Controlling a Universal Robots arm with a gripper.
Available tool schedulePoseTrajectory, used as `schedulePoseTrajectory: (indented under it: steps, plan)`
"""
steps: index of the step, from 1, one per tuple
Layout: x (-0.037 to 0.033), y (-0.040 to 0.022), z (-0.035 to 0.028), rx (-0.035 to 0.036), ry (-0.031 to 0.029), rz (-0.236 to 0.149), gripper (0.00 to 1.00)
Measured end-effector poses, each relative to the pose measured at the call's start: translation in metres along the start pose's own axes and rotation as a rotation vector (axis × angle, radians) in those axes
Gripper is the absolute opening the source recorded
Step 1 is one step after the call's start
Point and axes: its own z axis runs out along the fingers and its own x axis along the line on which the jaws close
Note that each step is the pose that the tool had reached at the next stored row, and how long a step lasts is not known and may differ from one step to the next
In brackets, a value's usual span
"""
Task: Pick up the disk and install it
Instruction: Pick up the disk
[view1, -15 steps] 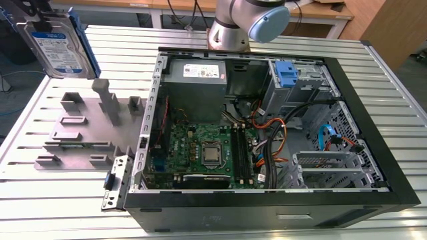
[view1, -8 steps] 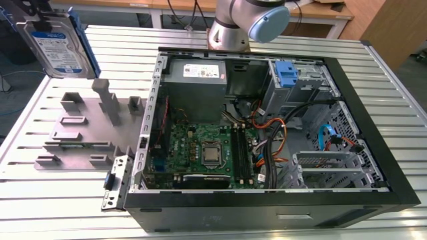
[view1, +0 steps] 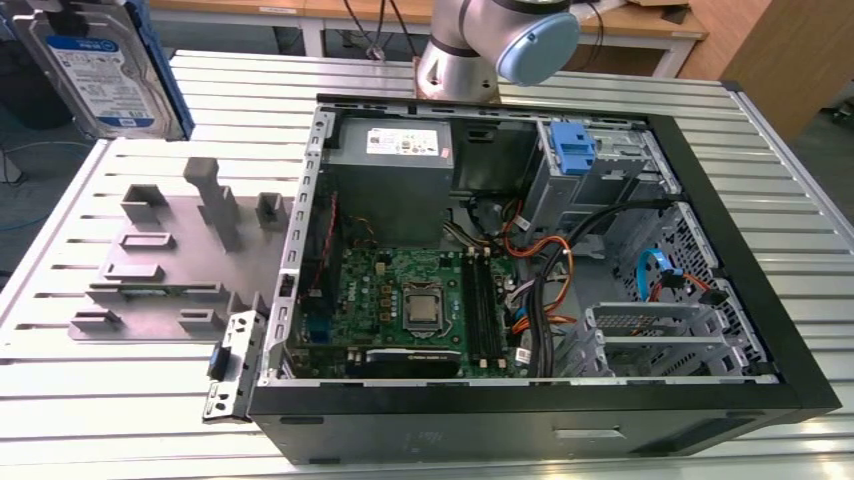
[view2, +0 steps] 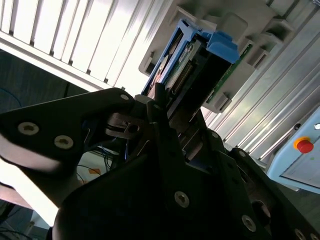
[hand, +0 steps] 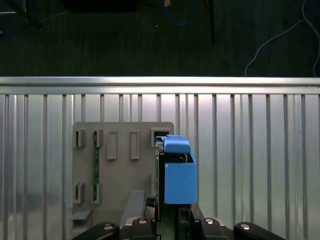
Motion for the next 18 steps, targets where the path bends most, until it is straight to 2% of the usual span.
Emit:
schedulePoseTrajectory:
  steps: [8,18]
  plan:
    - [-0.0012,0.0002,-0.029,0.0,0.0,0.0,0.35]
    - [-0.003,0.0005,-0.0707,-0.0001,0.0001,0.0,0.35]
